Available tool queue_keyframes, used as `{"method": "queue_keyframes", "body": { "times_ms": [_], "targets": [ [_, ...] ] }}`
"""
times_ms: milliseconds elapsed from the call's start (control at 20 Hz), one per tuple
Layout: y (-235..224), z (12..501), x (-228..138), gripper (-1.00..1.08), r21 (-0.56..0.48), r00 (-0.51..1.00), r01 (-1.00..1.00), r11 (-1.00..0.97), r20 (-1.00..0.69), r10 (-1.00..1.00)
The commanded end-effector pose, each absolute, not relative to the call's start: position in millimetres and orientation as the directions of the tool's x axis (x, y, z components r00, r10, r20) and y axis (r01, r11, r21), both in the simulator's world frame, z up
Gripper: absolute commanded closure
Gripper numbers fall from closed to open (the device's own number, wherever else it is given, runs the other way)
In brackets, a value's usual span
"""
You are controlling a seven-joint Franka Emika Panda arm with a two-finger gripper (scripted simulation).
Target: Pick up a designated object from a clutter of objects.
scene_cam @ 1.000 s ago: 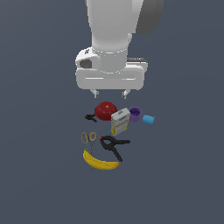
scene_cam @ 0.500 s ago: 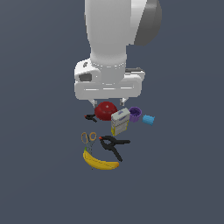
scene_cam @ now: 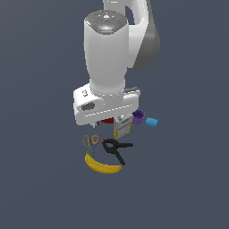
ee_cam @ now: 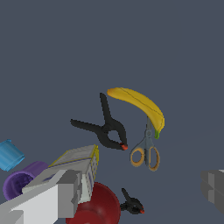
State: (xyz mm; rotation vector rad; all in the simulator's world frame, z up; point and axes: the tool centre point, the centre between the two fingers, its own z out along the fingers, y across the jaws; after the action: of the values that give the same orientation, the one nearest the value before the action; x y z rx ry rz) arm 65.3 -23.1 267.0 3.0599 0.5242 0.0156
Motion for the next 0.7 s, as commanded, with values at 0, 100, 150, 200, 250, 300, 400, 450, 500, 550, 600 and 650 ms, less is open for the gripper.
{"method": "queue_keyframes", "body": {
  "times_ms": [0, 100, 150, 200, 250, 300, 400, 450, 500, 550, 600, 650],
  "targets": [
    [-26.5, 253.8, 74.5, -0.92, 0.04, 0.919, 0.395, -0.918, -0.002, 0.395],
    [-29.1, 243.0, 81.4, -0.92, 0.04, 0.897, 0.443, -0.896, -0.006, 0.443],
    [-30.4, 237.6, 84.8, -0.92, 0.04, 0.885, 0.466, -0.884, -0.008, 0.466],
    [-31.7, 232.0, 88.1, -0.92, 0.04, 0.872, 0.489, -0.871, -0.01, 0.489],
    [-33.1, 226.4, 91.3, -0.92, 0.039, 0.859, 0.512, -0.858, -0.012, 0.512],
    [-34.4, 220.7, 94.5, -0.92, 0.038, 0.845, 0.534, -0.845, -0.013, 0.534],
    [-37.0, 209.2, 100.6, -0.92, 0.036, 0.816, 0.578, -0.816, -0.016, 0.577],
    [-38.3, 203.4, 103.5, -0.92, 0.035, 0.801, 0.599, -0.8, -0.017, 0.598],
    [-39.7, 197.5, 106.4, -0.92, 0.034, 0.785, 0.619, -0.784, -0.018, 0.619],
    [-41.0, 191.5, 109.2, -0.92, 0.032, 0.769, 0.639, -0.768, -0.019, 0.639],
    [-42.3, 185.5, 111.9, -0.92, 0.031, 0.752, 0.659, -0.751, -0.02, 0.659],
    [-43.6, 179.4, 114.5, -0.92, 0.029, 0.735, 0.678, -0.734, -0.02, 0.678]
  ]
}}
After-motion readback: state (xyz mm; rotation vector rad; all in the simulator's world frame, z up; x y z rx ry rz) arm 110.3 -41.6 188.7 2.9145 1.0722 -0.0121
